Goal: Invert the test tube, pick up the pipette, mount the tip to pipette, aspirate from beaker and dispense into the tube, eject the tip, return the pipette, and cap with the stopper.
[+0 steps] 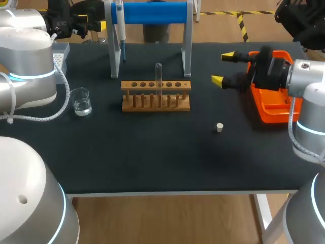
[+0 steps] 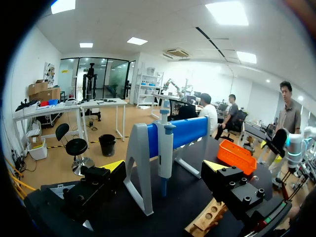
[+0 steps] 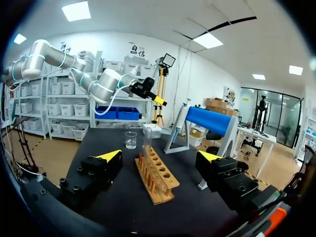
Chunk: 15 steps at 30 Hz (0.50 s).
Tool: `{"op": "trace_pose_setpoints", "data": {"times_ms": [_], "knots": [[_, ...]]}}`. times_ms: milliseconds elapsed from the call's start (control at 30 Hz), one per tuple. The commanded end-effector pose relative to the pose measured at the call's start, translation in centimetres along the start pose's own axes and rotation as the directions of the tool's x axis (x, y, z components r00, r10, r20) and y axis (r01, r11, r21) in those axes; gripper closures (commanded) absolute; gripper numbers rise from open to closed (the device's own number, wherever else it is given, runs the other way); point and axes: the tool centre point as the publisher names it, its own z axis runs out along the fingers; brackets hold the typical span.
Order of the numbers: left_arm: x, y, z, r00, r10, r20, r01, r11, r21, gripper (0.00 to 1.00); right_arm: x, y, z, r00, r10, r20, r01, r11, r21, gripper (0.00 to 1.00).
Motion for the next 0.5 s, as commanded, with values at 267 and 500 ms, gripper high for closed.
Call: {"op": "trace_pose_setpoints", "data": {"times_ms": [267,500], "knots": [[0.00,0.00,0.00,1.000,0.000,0.000,0.000,1.000,0.000,0.00,0.25,-0.23,-0.20,1.000,-0.021,0.003,0.020,1.000,0.007,0.00],[0.00,0.00,0.00,1.000,0.000,0.000,0.000,1.000,0.000,0.00,0.25,-0.23,-0.20,1.000,-0.021,0.003,0.020,1.000,0.007,0.00]]}}
